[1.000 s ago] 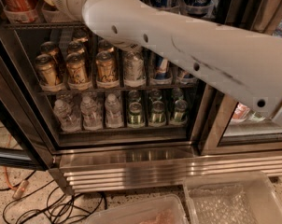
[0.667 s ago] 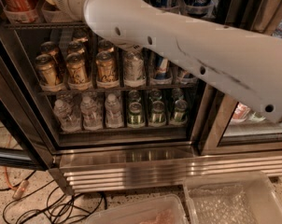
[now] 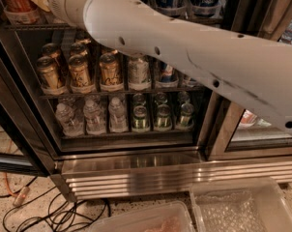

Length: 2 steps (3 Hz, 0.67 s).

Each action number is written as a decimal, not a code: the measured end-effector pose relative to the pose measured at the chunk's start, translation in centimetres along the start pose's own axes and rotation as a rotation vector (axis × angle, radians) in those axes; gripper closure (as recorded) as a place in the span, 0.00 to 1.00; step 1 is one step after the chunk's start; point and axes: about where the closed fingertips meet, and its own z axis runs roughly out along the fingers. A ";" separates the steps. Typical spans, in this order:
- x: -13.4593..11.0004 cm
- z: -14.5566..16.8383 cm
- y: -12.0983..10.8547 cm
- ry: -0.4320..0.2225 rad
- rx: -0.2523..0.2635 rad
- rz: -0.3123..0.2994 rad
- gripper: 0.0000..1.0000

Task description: Pick coke can from top shelf of fridge

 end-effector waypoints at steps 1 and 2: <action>0.9 -0.9 1.6 0.032 -0.039 0.004 1.00; 2.5 -2.7 2.8 0.076 -0.052 0.029 1.00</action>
Offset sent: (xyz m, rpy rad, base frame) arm -0.0508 -0.0098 -0.0700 -0.0662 0.1528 0.0436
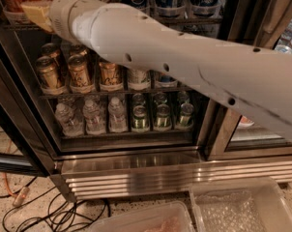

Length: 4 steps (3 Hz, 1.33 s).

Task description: Pick coke can from top shelf of fridge

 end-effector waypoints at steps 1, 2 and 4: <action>2.4 -2.2 1.1 0.064 -0.011 0.030 1.00; 4.9 -5.3 1.7 0.135 -0.002 0.062 1.00; 10.4 -11.9 1.6 0.268 0.067 0.128 1.00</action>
Offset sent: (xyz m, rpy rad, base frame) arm -0.0696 -0.0594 -0.0989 -0.0904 0.2391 -0.0505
